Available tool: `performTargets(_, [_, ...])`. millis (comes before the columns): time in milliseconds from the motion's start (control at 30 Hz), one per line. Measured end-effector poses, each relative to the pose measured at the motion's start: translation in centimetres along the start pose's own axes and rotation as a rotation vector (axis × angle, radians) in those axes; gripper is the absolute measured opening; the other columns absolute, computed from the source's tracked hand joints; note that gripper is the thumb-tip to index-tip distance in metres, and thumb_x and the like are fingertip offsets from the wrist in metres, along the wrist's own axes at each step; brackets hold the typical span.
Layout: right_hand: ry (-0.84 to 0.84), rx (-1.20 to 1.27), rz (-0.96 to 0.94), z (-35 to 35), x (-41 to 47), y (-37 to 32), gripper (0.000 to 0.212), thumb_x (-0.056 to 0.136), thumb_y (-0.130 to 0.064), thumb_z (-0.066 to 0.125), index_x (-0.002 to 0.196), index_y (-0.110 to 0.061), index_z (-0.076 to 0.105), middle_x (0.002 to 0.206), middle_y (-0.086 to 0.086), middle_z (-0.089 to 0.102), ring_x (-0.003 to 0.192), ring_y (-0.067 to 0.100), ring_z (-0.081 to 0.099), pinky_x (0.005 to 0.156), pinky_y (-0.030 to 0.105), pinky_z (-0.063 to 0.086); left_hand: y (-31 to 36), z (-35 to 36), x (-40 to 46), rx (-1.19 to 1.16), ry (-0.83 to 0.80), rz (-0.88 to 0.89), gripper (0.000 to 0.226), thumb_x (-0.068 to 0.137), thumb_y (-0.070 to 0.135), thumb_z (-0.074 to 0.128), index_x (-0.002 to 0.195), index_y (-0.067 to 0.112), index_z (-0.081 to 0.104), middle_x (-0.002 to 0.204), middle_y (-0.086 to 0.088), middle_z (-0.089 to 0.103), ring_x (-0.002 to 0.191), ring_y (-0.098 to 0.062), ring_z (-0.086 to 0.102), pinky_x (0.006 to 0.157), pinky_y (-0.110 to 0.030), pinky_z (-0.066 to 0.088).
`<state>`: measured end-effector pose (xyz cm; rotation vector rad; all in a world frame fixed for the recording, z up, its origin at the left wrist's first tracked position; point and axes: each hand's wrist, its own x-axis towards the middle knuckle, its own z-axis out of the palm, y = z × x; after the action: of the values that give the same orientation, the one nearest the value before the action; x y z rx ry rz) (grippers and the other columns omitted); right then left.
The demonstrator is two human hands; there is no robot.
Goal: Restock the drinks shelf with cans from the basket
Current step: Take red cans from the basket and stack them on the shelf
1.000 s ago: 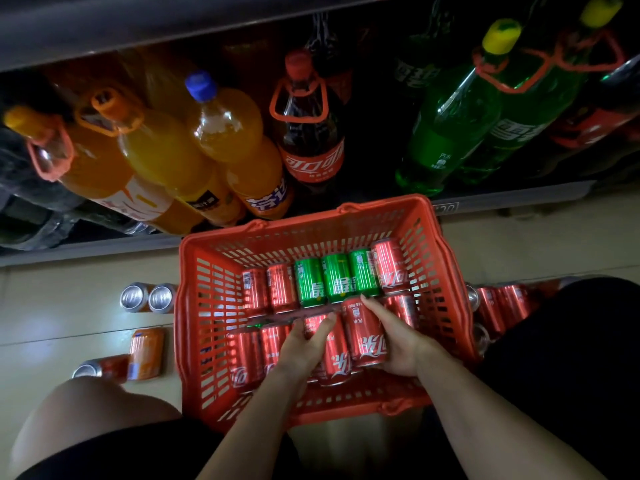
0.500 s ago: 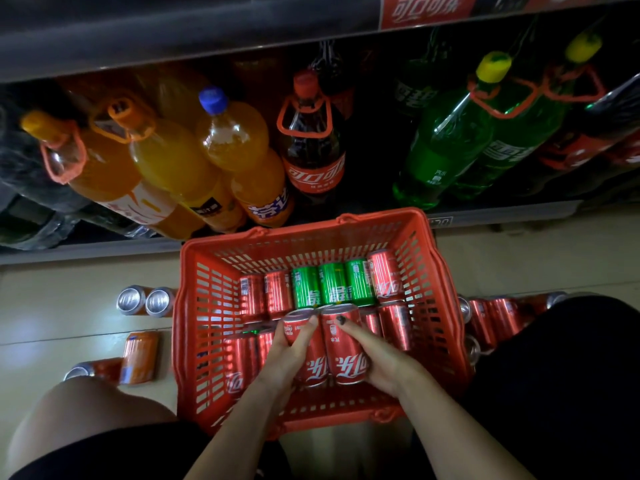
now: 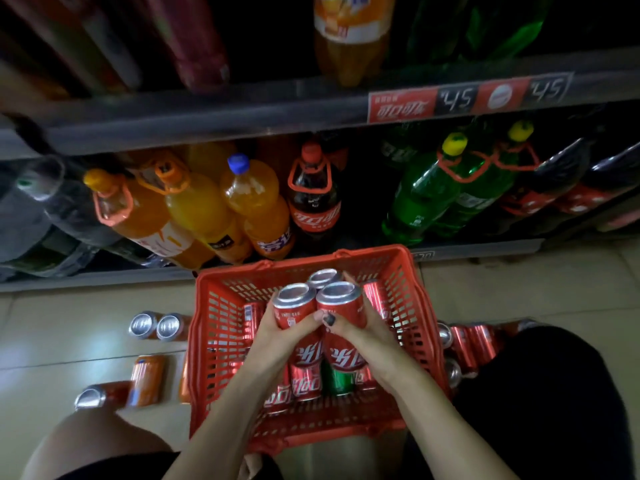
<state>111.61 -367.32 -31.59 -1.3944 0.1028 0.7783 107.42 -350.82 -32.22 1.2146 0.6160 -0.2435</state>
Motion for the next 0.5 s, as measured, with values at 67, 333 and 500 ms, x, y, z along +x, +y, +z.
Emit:
performTargets(67, [0.013,0.021,-0.066,0.8,-1.8,-4.8,0.091,0.069,-0.05,0.087,0.147,-0.053,0.039,0.133,-0.022,0.066,0.123,0.002,0.063,0.098,0.027,0.055,5.1,1.3,-1.9,0.029,-0.01,0.057,0.075,0.067,0.024,0.098,0.131,0.018,0.061,0.121,-0.01,0.076,0.114,-0.031,0.073,0.097,-0.047,0.058])
performTargets(333, [0.047,0.025,-0.317,6.4,-14.2,-31.2,0.116,0.056,-0.057,0.094,0.155,-0.039,0.035,0.143,-0.008,0.061,0.131,0.013,0.059,0.112,0.046,0.047,31.0,8.3,-15.6,0.098,-0.078,0.302,0.082,0.056,0.03,0.095,0.128,0.014,0.059,0.119,-0.011,0.076,0.109,-0.029,0.074,0.09,-0.042,0.061])
performTargets(500, [0.038,0.041,-0.472,10.5,-24.3,-48.7,0.113,0.058,-0.051,0.095,0.154,-0.036,0.036,0.145,-0.004,0.06,0.134,0.019,0.058,0.109,0.041,0.05,48.3,13.3,-26.9,0.161,-0.105,0.479,0.067,0.058,0.027,0.091,0.118,0.019,0.062,0.112,-0.002,0.078,0.102,-0.016,0.075,0.082,-0.028,0.059])
